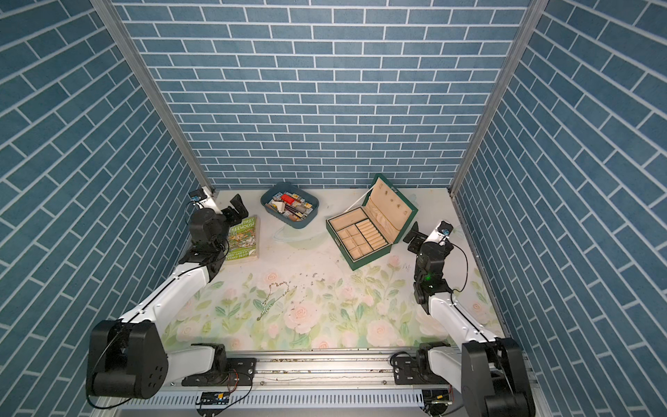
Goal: Put jewelry chain into jewelry box
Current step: Adjust the jewelry box at the center of the board.
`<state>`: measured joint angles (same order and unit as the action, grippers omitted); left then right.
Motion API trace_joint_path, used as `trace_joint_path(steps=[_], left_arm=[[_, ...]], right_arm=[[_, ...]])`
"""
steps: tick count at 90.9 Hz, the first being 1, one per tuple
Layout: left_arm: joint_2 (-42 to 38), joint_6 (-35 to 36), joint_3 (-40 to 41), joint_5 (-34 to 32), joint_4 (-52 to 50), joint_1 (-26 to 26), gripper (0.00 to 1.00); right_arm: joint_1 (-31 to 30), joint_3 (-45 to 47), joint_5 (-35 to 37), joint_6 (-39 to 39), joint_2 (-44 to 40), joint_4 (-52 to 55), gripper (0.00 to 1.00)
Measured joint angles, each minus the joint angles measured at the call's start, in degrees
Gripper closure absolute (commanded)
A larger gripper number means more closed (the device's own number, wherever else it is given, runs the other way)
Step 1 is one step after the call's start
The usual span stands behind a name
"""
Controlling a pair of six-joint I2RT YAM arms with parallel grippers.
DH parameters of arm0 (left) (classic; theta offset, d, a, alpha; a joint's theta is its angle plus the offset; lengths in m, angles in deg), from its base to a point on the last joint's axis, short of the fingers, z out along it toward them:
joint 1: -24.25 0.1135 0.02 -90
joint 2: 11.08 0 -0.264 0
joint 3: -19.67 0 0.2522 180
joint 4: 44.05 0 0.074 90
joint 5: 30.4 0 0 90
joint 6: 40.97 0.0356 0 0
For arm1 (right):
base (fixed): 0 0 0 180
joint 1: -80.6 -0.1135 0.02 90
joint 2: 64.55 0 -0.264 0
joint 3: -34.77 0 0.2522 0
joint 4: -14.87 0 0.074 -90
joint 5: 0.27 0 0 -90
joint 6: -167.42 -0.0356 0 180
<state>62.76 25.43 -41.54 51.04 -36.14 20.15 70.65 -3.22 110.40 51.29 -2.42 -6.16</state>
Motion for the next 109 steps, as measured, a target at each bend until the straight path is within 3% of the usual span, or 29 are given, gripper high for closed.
trace_joint_path(steps=[19,34,55,85,109], left_arm=[[11.04,-5.68,-7.65,10.38,-9.07,-3.02,0.0],[22.38,-3.3,-18.03,17.14,-13.73,-10.36,0.01],[37.81,0.26,-32.39,26.49,-17.44,-15.96,0.0],[58.95,6.97,-64.46,29.49,-29.86,-25.16,0.0],[69.2,6.29,-76.89,31.39,-36.41,-25.11,0.0]], right_arm=[[-0.02,0.39,-5.79,-9.42,-1.55,11.39,0.07],[-0.17,2.03,-11.23,-13.07,-1.57,17.59,0.1],[-1.2,5.97,-19.21,-14.93,-3.21,19.93,0.11],[-1.79,9.11,-25.79,-15.61,-6.69,20.96,0.11],[-1.79,9.11,-29.66,-16.11,-8.39,21.09,0.11]])
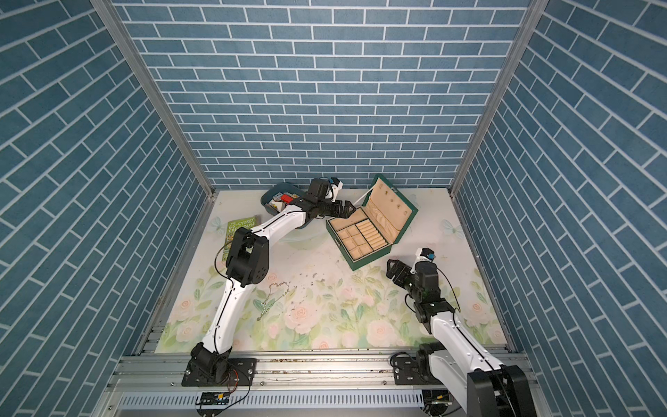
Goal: Put jewelry chain into jewelry box
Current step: Adjust the jewelry box at the center of the board.
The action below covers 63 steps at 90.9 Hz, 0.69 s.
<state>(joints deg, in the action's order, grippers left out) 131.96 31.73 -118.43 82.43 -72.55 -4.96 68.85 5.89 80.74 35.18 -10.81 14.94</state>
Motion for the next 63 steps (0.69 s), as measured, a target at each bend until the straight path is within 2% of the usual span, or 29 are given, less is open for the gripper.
trace_joint_path(steps=[24,63], left_arm=[[2.16,-1.53,1.49,2.93,-1.01,0.48,0.02],[-13.09,-4.68,31.28,7.76,10.6,-1.4,0.08]], right_arm=[[0.0,0.0,-1.77,-0.83,1.81,-0.72,0.11],[0.02,0.0,-2.19,-0.98,2.58,-0.96,0.14]])
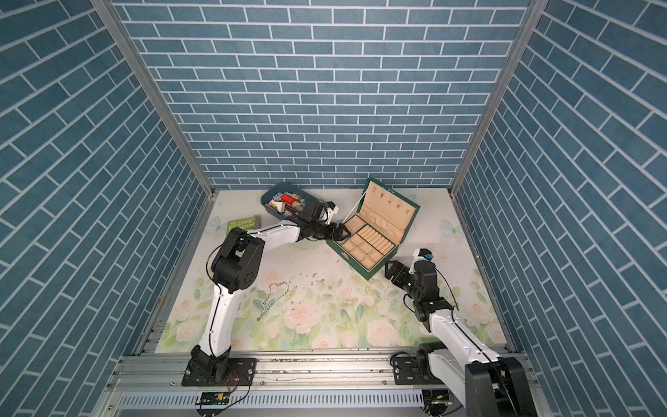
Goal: Put jewelry chain into jewelry box
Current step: Adjust the jewelry box at the center of the board.
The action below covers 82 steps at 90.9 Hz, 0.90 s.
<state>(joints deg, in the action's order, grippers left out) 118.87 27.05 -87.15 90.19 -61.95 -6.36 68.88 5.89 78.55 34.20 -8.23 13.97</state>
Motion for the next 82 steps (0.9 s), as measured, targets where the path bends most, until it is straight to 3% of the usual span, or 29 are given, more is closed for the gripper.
trace_joint_path(steps=[40,54,82], left_arm=[[-9.92,-3.69,17.84,-1.29,9.92,-5.44,0.22],[-13.88,-6.29,24.15,-2.86,13.88,-6.99,0.34],[-21.18,-11.39,35.17,-11.28,20.81,-10.95,0.47]], right_arm=[[-0.02,-1.25,0.39,1.75,5.01,0.85,0.38],[0.0,-2.47,1.03,3.89,6.82,3.26,0.46],[-0.79,-5.14,2.23,8.92,8.76,6.51,0.57]])
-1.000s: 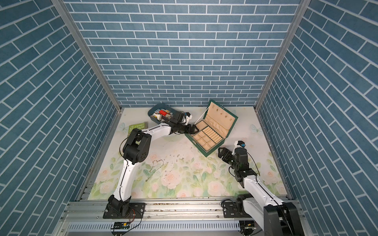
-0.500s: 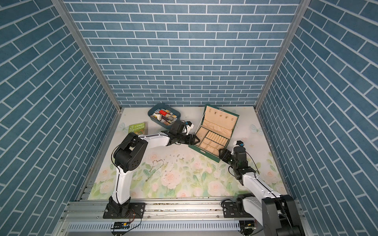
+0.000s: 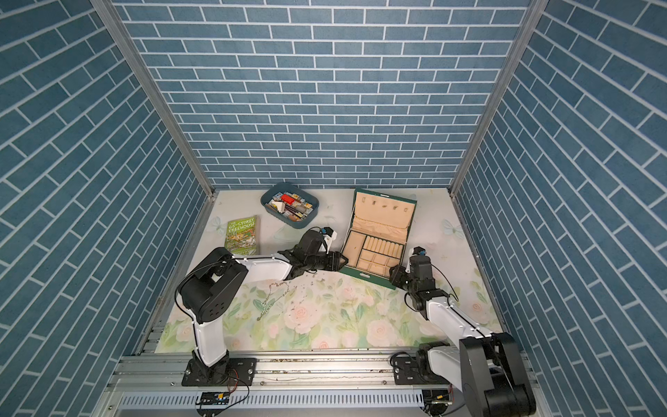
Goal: Put jewelry chain into jewelry box
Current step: Adjust the jewelry box at the center of the board.
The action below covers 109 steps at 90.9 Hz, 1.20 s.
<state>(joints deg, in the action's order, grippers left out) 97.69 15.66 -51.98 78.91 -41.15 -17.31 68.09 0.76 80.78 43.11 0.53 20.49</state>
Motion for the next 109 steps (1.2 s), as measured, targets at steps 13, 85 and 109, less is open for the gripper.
trace_joint_path(steps=[13,85,109], left_arm=[[-3.58,-2.27,5.05,-4.33,2.4,-1.33,0.49],[-20.5,-8.85,21.77,-15.74,0.5,-7.52,0.46],[-22.64,-8.83,22.27,-17.7,-2.6,-7.89,0.38]], right_arm=[[-2.23,-1.22,1.33,1.38,1.53,-0.02,0.58],[-12.28,-1.46,3.39,-0.57,4.13,-2.89,0.56],[-15.61,1.16,4.02,-4.87,0.7,-2.78,0.55]])
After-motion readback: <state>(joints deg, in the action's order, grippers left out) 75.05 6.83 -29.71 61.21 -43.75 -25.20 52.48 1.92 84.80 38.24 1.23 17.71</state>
